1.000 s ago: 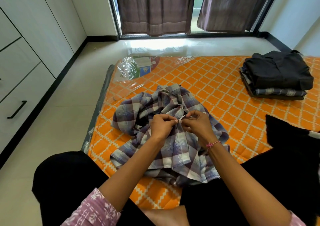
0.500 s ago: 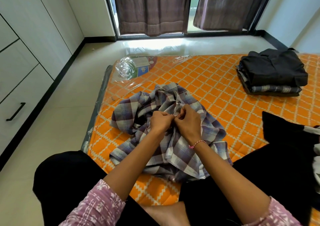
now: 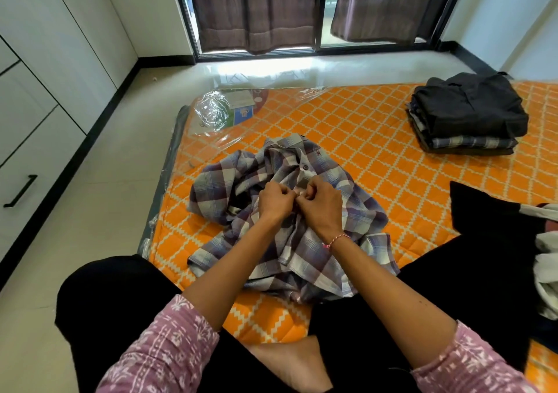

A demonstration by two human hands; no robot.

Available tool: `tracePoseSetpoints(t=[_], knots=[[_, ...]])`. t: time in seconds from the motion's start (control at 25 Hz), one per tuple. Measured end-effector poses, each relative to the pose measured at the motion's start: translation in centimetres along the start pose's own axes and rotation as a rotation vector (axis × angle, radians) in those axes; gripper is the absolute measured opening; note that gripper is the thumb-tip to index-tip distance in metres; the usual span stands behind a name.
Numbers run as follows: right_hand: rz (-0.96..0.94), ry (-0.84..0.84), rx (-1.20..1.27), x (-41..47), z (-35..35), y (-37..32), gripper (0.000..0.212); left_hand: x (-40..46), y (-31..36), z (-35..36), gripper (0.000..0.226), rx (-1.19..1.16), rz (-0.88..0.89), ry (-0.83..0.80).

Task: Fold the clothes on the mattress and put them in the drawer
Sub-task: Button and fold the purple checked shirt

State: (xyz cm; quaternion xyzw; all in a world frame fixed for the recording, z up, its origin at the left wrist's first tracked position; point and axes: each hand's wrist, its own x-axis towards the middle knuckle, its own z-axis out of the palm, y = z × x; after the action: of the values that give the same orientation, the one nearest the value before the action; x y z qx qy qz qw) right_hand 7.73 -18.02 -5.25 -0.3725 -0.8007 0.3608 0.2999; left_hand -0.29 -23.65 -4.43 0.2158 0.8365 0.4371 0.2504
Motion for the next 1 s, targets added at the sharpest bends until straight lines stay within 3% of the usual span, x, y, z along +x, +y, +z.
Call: tracePoseSetpoints(t=[0.16, 0.32, 0.48, 0.56, 0.68, 0.8, 1.0], knots=[[0.371, -0.207, 0.644, 1.4, -1.4, 0.9, 0.047, -0.4, -0.9, 0.0, 0.029, -0.065, 0.161, -0.027], [0.562, -0.259, 0.786, 1.9, -1.5, 1.1, 0.042, -0.1, -1.5, -0.5, 0.027, -0.265, 0.178, -0.153], [0.660, -0.309, 0.892, 2.2, -1.3, 0.7, 0.035, -0.4, -2.1, -0.6, 0.025, -0.628, -0.008, -0.256], [0.602, -0.298, 0.813, 2.1, -1.1, 0.7, 0.039, -0.5, -2.4, -0.7, 0.022, -0.628, -0.047, -0.251], [0.360, -0.219, 0.587, 1.7, -0.7, 1.0, 0.045, -0.3, -2.3, -1.0, 0.022, -0.366, 0.009, -0.180], [0.173, -0.117, 0.404, 1.6, -0.4, 1.1, 0.043, -0.1, -1.8, -1.1, 0.023, -0.298, 0.017, -0.082], [0.186, -0.086, 0.423, 1.5, -0.2, 1.4, 0.045, -0.1, -1.4, -0.3, 0.021, -0.106, 0.037, 0.037]])
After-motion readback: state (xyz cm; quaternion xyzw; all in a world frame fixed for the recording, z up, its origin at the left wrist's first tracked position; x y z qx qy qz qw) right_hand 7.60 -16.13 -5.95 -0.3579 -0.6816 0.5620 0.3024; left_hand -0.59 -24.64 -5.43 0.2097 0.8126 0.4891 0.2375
